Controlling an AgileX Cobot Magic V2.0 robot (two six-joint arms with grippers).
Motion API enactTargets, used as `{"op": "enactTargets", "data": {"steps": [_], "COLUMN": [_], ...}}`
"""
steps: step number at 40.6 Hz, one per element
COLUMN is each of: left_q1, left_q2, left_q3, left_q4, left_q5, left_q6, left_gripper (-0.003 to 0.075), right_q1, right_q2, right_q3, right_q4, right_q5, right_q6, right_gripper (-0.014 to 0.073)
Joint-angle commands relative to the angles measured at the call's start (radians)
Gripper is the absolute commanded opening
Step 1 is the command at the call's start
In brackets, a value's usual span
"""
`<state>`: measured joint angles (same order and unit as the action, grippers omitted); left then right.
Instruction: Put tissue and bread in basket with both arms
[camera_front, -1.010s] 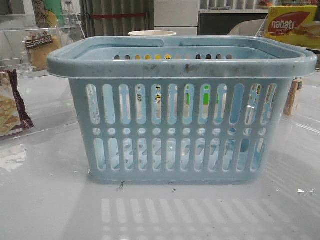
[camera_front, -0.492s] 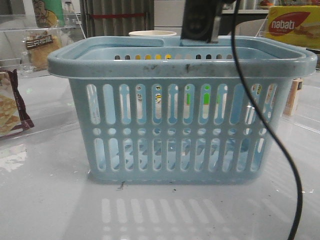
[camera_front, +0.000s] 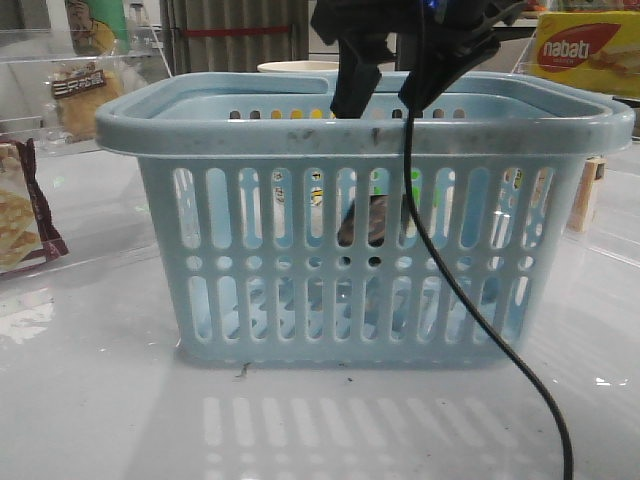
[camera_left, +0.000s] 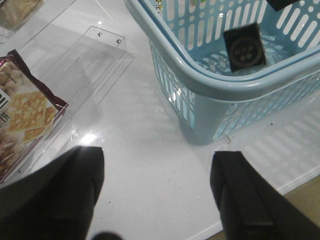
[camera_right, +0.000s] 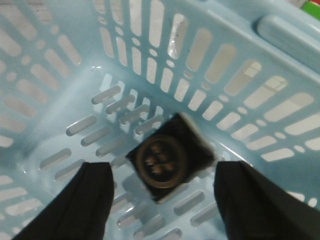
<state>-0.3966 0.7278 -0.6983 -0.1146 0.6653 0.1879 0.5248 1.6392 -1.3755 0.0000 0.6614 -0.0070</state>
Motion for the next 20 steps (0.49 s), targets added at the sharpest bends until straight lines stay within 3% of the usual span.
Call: {"op": "enactTargets", "data": {"steps": [1, 10, 20], "left_q1": [-0.009, -0.009, -0.009], "left_q2": [0.002, 0.002, 0.002], "left_q3": [-0.032, -0.032, -0.032], "left_q4": [-0.012, -0.012, -0.012], "left_q5": [-0.080, -0.080, -0.080], "left_q6": [0.001, 0.001, 0.001], "left_gripper": [0.0506, 0.0506, 0.0506], "right_q1": [0.000, 0.000, 0.000], "right_q2": [-0.103, -0.338, -0.640], "right_q3": [-0.023, 0.130, 0.353], "right_q4": [-0.018, -0.033, -0.039], "right_q5": [-0.048, -0.062, -0.062], "right_q6": [-0.007, -0.010, -0.009], "right_gripper": [0.0559, 0.0507, 0.0505]}}
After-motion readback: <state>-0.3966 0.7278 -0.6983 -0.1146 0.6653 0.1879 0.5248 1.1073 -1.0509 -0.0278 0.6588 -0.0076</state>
